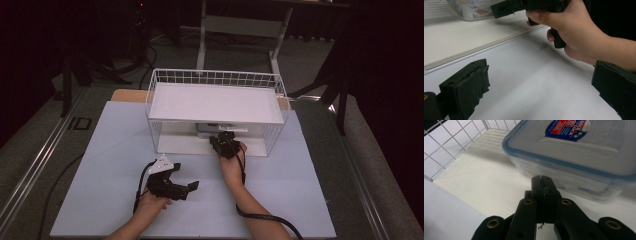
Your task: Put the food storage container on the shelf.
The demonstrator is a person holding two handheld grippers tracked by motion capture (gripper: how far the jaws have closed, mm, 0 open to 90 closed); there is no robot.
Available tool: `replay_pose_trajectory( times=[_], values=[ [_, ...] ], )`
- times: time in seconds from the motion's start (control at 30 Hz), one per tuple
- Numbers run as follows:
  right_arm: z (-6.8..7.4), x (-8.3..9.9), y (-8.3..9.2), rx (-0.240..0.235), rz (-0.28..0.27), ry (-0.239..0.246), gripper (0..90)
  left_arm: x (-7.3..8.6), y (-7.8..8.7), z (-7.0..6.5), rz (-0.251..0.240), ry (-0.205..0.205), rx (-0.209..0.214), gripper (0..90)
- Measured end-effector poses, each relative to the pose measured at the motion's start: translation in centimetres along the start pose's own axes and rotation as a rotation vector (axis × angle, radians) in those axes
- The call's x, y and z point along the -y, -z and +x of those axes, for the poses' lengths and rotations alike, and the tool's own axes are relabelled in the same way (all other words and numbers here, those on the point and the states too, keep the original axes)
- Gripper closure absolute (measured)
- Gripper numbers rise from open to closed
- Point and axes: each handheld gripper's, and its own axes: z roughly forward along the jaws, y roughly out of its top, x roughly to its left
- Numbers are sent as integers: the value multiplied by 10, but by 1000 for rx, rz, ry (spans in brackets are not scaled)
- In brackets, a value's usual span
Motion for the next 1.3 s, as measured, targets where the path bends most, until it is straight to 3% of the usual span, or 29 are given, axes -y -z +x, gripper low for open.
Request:
replay_pose_trajectory(
  times=[0.07, 0.2, 0.4, 0.53, 0.67, 0.73, 0.93, 1.03, 1.3],
  values=[
    [2, 4, 3, -13, 6, -11, 877, 0, 0, 0, -9, -10, -2, 20],
    [8, 11, 13, -20, -25, 46, 830, -2, 2, -2, -21, -50, -18, 20],
    [7, 17, 39, -53, -40, 55, 714, -6, 4, -5, -43, -72, -17, 20],
    [8, 16, 58, -54, -82, 90, 521, -13, 7, -6, -59, -83, -13, 20],
    [12, 18, 75, -93, -114, 118, 290, -21, 9, -9, -66, -108, 0, 20],
    [12, 20, 81, -129, -119, 114, 217, -22, 9, -9, -66, -114, 0, 20],
    [13, 27, 97, -223, -127, 93, 168, -30, 15, -13, -91, -126, 38, 20],
    [13, 31, 103, -242, -120, 144, 176, -30, 16, -16, -78, -139, 45, 20],
    [6, 39, 126, -222, -128, 159, 180, -26, 22, -17, -74, -141, 76, 20]
  ],
)
